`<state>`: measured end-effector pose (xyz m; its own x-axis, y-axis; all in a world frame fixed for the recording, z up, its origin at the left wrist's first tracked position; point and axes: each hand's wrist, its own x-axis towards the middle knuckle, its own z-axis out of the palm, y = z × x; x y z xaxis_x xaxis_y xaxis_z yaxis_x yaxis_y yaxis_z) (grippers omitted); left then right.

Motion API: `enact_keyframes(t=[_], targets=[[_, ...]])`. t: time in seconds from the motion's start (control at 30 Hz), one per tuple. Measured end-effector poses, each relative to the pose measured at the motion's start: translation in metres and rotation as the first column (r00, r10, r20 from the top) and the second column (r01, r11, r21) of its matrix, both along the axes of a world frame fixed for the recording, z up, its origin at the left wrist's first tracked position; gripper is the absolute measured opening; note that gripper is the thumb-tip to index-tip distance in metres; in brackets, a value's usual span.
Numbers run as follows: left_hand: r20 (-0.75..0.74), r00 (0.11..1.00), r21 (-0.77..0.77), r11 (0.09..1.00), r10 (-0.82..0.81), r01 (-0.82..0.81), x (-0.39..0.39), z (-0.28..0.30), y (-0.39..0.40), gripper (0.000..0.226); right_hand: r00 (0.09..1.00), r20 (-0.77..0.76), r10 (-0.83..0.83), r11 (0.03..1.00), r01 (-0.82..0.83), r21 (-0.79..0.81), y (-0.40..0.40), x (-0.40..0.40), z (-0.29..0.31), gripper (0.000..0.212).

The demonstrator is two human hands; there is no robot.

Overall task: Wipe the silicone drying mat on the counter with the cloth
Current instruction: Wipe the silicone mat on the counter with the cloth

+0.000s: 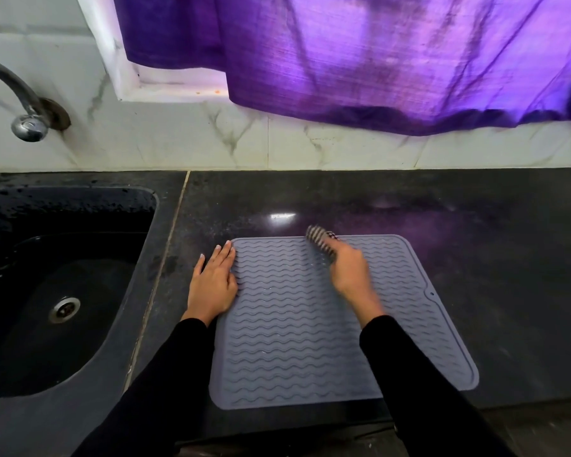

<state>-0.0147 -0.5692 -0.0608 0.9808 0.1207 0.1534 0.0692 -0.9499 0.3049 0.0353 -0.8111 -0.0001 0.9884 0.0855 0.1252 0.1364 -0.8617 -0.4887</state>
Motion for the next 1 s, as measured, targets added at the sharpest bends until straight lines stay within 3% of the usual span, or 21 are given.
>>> enact_keyframes(t=[0.1, 0.4, 0.47, 0.53, 0.63, 0.73, 0.87, 1.0], targets=[[0.01, 1.0, -0.004, 1.0, 0.006, -0.006, 0.001, 0.0, -0.001, 0.084, 0.996, -0.018, 0.086, 0.963, -0.088, -0.254, 0.009, -0.008, -0.017, 0.057], [0.03, 0.999, -0.016, 1.0, 0.014, -0.014, 0.001, -0.001, 0.001, 0.081, 0.974, -0.04, 0.222, 0.944, -0.225, -0.241, -0.025, -0.006, -0.009, 0.071], [0.04, 0.999, -0.03, 0.999, 0.013, -0.012, 0.001, -0.002, 0.001, 0.08, 0.989, -0.036, 0.14, 0.955, -0.145, -0.258, -0.029, -0.012, -0.01, 0.065], [0.048, 0.999, -0.04, 0.999, 0.014, -0.012, 0.001, -0.002, 0.001, 0.079, 0.997, -0.044, -0.064, 0.966, 0.051, -0.253, -0.036, -0.014, -0.004, 0.055], [0.035, 0.999, -0.031, 0.999, 0.012, -0.011, 0.001, -0.001, 0.0, 0.079, 0.938, -0.112, -0.329, 0.943, 0.333, 0.019, -0.052, -0.01, 0.016, 0.049], [0.03, 0.999, -0.03, 0.999, 0.011, -0.01, 0.001, -0.001, 0.0, 0.08, 0.918, -0.047, -0.393, 0.905, 0.396, 0.154, -0.06, -0.006, 0.029, 0.051], [0.032, 0.999, -0.025, 1.0, 0.004, -0.003, 0.001, -0.001, 0.001, 0.079, 0.98, -0.001, -0.197, 0.979, 0.197, -0.058, -0.039, -0.02, 0.007, 0.052], [0.035, 0.999, -0.04, 0.999, 0.002, -0.001, 0.002, -0.002, 0.003, 0.079, 0.999, 0.014, -0.042, 0.96, 0.044, -0.276, -0.039, -0.033, -0.02, 0.05]])
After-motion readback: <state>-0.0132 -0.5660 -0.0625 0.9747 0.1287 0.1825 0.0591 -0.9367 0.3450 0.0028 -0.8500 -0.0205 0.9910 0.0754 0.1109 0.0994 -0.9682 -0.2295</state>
